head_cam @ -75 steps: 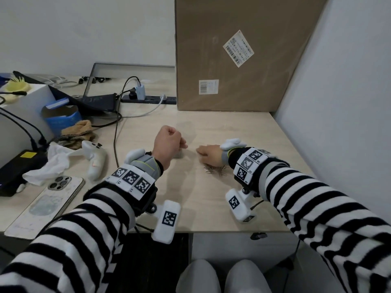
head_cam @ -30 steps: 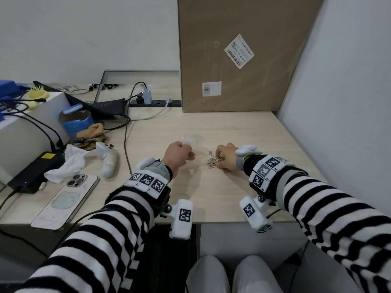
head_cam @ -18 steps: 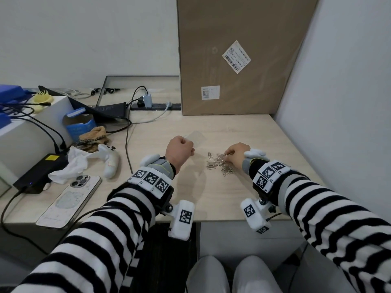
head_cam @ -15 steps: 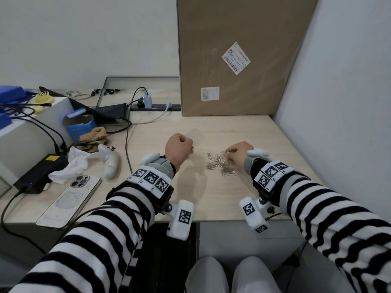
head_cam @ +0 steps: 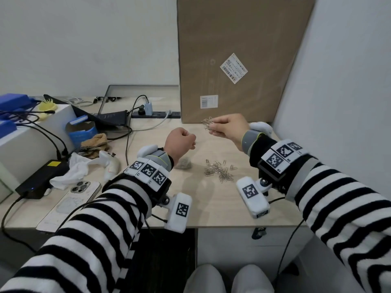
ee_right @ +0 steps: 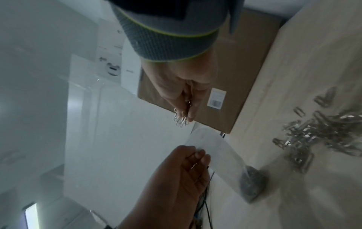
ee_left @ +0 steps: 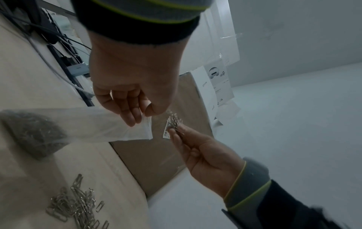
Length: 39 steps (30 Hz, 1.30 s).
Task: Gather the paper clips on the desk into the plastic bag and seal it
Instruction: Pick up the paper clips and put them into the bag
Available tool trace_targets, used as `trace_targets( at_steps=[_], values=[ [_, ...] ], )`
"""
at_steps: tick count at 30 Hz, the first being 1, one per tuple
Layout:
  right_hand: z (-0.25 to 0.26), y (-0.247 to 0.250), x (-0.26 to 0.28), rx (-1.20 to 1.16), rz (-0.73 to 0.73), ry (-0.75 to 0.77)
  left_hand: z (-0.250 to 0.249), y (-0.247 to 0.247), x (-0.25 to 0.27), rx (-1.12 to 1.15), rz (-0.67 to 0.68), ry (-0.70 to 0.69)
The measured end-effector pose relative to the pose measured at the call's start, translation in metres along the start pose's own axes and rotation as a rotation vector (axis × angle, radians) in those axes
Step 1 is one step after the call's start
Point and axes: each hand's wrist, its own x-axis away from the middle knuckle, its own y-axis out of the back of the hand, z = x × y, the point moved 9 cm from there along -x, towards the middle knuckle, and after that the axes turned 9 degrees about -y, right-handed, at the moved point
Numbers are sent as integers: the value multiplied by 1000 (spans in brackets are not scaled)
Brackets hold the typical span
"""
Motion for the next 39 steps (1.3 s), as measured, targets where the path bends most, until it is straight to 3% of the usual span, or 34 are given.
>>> trace_targets(
  at_steps=[6,14,21,30,36,39],
  values=[
    [9,-20,3,451,23,-64,-5,-7,3,-13,67,-11],
    [15,-38,4,816,64,-151,-8,-15,8,-39,117,-14],
    [14,-45,-5,846,101,-200,-9,-20,10,-3,147,-7],
    [8,-43,-5,560,54,-253,-4,-17,7,72,126,27],
    [19,-39,0,496,37,-42,-1,-12,5,105,80,32],
    [25,-24,0,420,-44,69,2,-4,1,104,16,41]
  ],
)
